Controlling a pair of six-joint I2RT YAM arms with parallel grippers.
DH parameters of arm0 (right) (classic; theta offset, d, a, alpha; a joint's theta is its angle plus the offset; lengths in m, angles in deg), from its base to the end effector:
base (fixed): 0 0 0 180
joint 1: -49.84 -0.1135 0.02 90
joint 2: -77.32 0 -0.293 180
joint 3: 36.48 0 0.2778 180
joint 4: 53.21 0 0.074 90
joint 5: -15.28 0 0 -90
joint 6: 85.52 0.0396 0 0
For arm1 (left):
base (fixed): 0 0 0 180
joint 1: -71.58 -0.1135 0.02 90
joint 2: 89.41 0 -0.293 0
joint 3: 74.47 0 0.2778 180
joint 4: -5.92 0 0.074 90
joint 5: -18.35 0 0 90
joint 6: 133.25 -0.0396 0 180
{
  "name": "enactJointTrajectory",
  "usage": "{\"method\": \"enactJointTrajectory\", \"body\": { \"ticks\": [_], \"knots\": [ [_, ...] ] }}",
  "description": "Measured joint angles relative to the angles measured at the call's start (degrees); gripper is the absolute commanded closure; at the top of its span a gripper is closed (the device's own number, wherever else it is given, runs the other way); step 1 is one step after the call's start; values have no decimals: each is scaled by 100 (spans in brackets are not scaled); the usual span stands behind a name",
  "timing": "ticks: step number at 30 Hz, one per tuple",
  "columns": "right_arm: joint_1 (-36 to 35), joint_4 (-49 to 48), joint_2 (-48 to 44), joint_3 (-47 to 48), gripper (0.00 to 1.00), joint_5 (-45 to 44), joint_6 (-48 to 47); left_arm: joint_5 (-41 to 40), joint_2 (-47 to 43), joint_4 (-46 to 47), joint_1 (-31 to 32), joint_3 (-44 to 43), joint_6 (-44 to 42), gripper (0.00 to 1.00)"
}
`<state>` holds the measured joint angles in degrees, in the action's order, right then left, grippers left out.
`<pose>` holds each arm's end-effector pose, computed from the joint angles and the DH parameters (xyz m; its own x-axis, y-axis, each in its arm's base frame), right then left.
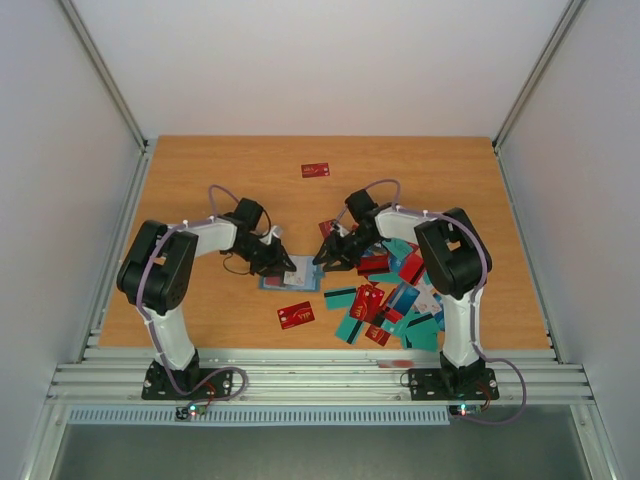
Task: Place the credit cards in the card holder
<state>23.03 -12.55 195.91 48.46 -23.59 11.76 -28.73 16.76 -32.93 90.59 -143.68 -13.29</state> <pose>0.3593 0.2161 0.1217 -0.9120 -0.3718 -0.1733 -0.3583 0.5164 0.7778 0.3210 -0.1391 0.1280 -0.9921 -0.0450 0.1173 -0.1144 0.7104 -0.6944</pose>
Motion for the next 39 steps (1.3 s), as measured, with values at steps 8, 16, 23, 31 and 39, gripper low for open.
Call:
{"method": "enactJointTrajectory", "body": {
  "ticks": [8, 16, 23, 31, 39],
  "knots": [
    [-20, 662, -278, 140, 57, -439, -323, -229, -33, -501, 17, -262, -356, 49],
    [-20, 970, -446, 142, 57, -654, -461, -590, -223, -1014, 20, -352, -645, 29],
    [-33, 1001, -540, 129, 57, -728, -466, -837, -365, -1344, 20, -433, -887, 10],
    [-260, 1001, -553, 120, 58, -765, -461, -1174, -459, -1764, 20, -581, -1086, 1],
    [-564, 1086, -479, 299, 59, -769, -461, -1497, -699, -2216, 20, -734, -1180, 1]
  ]
}}
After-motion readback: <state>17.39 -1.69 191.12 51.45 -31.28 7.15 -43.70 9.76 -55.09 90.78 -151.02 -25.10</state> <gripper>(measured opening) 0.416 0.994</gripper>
